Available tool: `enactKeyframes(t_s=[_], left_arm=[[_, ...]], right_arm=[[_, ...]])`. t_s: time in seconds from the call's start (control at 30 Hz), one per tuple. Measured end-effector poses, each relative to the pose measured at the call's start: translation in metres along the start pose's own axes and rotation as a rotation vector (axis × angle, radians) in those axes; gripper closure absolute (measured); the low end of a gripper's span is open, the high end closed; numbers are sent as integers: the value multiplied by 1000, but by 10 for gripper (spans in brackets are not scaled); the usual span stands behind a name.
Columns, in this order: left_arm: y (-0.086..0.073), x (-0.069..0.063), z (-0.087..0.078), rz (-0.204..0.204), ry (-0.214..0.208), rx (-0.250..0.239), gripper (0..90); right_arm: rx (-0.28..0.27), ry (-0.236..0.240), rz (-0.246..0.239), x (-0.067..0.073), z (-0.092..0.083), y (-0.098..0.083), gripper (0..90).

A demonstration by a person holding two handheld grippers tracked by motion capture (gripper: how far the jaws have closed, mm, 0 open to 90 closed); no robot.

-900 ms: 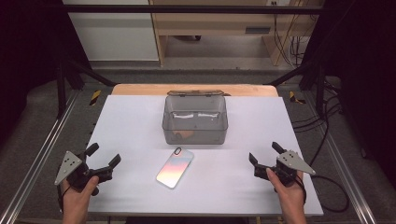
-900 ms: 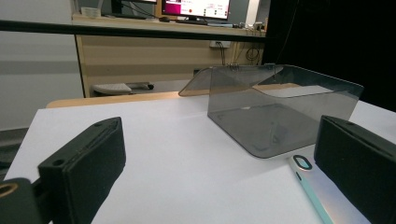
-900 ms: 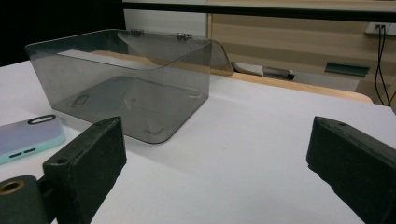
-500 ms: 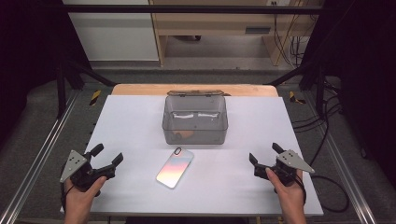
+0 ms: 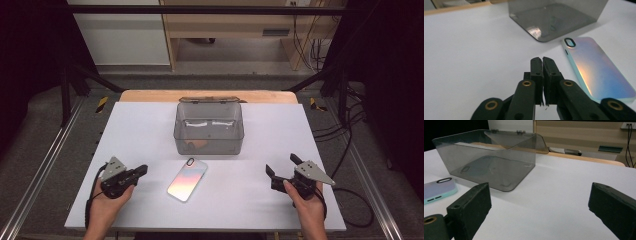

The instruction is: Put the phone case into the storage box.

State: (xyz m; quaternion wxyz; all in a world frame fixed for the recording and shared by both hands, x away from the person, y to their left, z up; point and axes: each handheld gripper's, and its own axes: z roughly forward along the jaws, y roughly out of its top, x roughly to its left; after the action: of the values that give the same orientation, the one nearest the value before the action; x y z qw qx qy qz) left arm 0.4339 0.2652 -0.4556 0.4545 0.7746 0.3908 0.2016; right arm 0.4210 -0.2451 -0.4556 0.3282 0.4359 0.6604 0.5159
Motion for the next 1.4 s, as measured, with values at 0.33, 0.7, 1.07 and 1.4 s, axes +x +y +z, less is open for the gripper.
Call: enactKeyframes(t_s=[0.33, 0.7, 1.07, 1.4], left_arm=[[-1, -31, 43, 28, -18, 176, 900], [-4, -52, 47, 63, -57, 215, 900], [-2, -84, 56, 118, -107, 211, 900], [1, -98, 62, 125, -135, 208, 900]], right_arm=[[4, 17, -4, 3, 1, 1, 51], [8, 26, -3, 5, 2, 1, 54], [14, 28, -6, 4, 2, 0, 56], [13, 28, -4, 4, 2, 0, 57]])
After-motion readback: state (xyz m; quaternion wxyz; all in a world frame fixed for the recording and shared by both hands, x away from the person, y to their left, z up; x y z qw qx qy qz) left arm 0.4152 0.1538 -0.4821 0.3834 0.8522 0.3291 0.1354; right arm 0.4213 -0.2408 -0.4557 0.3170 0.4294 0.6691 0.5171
